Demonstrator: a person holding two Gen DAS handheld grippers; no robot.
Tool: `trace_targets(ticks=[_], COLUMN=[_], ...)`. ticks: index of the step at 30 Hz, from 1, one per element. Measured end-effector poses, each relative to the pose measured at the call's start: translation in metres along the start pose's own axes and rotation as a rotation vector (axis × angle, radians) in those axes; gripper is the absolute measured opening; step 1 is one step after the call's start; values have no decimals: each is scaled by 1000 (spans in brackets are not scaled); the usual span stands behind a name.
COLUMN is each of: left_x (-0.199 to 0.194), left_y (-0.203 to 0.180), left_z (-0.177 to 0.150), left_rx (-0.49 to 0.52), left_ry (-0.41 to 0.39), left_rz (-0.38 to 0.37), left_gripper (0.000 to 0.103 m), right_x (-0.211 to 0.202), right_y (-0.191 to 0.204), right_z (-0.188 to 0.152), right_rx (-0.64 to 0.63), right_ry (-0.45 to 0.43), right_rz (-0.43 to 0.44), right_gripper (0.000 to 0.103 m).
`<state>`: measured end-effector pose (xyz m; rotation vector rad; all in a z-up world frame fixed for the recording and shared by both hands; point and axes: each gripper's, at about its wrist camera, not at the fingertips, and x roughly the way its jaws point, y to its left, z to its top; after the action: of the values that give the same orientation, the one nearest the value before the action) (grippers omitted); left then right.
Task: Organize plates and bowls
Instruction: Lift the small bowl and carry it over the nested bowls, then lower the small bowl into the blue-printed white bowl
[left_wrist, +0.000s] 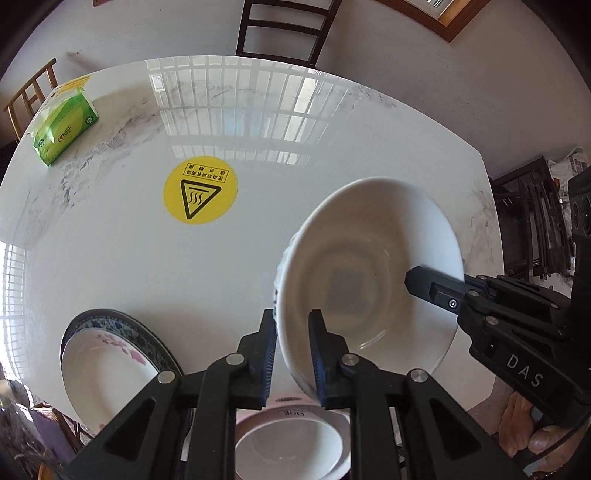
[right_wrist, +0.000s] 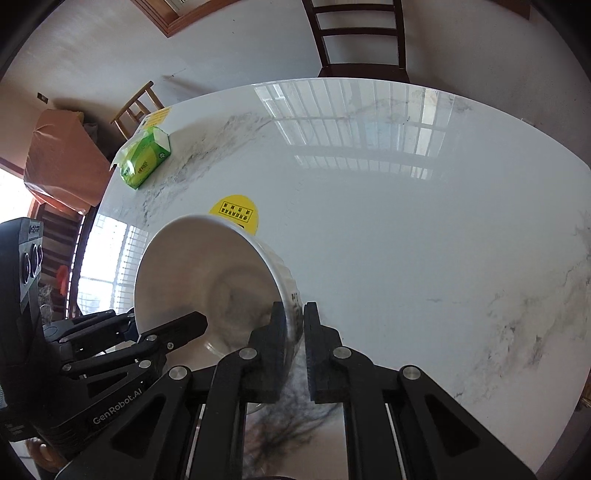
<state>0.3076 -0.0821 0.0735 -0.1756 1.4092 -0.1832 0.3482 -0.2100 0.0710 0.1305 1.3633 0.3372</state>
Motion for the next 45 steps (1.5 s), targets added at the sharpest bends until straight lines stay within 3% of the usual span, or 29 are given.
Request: trace_targets(ticks=[9,19,27,45], left_x=[-28,-24,-14,15], left_y=[-8,-5,8,21], left_z=[-83,-144,-165,-174], left_rx=[35,70,55,47], left_ry=[24,54,79,102], left_rz=[13,48,51,84], left_gripper=[18,18,18,18], right_x=[-36,-45,-24,5], right_y=[29,56,66,74], right_z=[-97,-155,-183,-197], right_rx=[-41,-88,-91,-102], right_ry=[1,15,62,101], right_rz=[18,0,-4,-23], right_gripper=[11,11,11,11])
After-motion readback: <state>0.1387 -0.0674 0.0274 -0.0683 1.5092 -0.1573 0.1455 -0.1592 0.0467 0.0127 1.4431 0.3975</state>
